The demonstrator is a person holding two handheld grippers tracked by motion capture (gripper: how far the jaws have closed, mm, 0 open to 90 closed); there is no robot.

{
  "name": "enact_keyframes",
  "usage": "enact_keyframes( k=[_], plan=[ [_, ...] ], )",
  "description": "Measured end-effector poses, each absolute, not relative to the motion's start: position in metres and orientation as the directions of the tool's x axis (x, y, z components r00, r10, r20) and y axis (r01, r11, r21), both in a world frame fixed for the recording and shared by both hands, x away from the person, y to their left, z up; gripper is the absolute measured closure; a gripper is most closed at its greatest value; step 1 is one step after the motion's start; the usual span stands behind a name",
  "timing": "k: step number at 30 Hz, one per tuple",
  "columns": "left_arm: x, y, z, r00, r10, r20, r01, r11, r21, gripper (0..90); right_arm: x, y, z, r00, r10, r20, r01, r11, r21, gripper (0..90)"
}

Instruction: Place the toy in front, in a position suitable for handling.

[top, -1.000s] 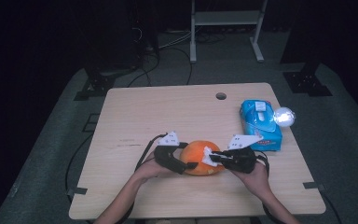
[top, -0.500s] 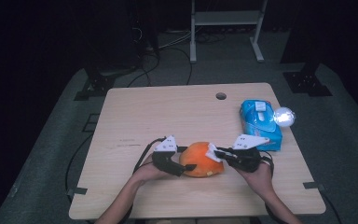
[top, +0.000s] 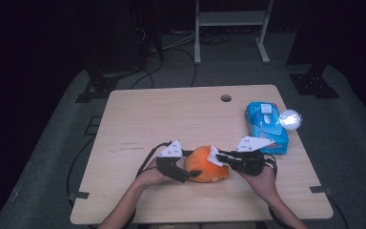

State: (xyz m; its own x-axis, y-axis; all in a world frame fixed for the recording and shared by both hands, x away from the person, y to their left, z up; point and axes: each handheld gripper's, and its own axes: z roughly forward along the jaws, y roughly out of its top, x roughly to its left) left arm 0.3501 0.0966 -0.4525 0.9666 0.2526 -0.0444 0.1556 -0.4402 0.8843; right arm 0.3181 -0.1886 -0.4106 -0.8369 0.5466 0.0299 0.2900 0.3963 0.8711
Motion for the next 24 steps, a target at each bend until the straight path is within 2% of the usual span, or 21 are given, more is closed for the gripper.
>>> enact_keyframes(
  k=[5,8,10,13,14,18,21,24],
  plan=[
    [0.355,0.098,-0.449,0.950,0.289,-0.117,0.235,-0.420,0.877,9.5,0.316,-0.200,-0.416,-0.819,0.572,0.043,0.319,0.391,0.863,81.7],
    [0.357,0.099,-0.451,0.946,0.289,-0.150,0.266,-0.419,0.868,8.8,0.312,-0.206,-0.420,-0.816,0.575,0.056,0.337,0.396,0.854,81.8],
    [0.355,0.097,-0.450,0.952,0.278,-0.126,0.242,-0.437,0.866,13.6,0.311,-0.206,-0.421,-0.817,0.573,0.072,0.346,0.386,0.855,81.7],
    [0.348,0.092,-0.445,0.968,0.247,-0.044,0.160,-0.472,0.867,21.0,0.307,-0.197,-0.414,-0.832,0.552,0.055,0.313,0.385,0.868,81.8],
    [0.345,0.089,-0.444,0.973,0.231,-0.008,0.123,-0.488,0.864,21.6,0.307,-0.193,-0.411,-0.840,0.540,0.051,0.299,0.382,0.875,81.8],
    [0.340,0.086,-0.442,0.976,0.217,0.030,0.087,-0.508,0.857,21.8,0.311,-0.180,-0.400,-0.848,0.531,-0.007,0.246,0.404,0.881,81.7],
    [0.343,0.091,-0.443,0.973,0.229,-0.015,0.126,-0.480,0.868,16.6,0.317,-0.186,-0.405,-0.835,0.549,0.006,0.273,0.405,0.873,81.8],
    [0.351,0.095,-0.444,0.958,0.266,-0.107,0.217,-0.429,0.877,8.4,0.319,-0.197,-0.414,-0.830,0.556,0.048,0.315,0.395,0.863,81.7]
  ],
)
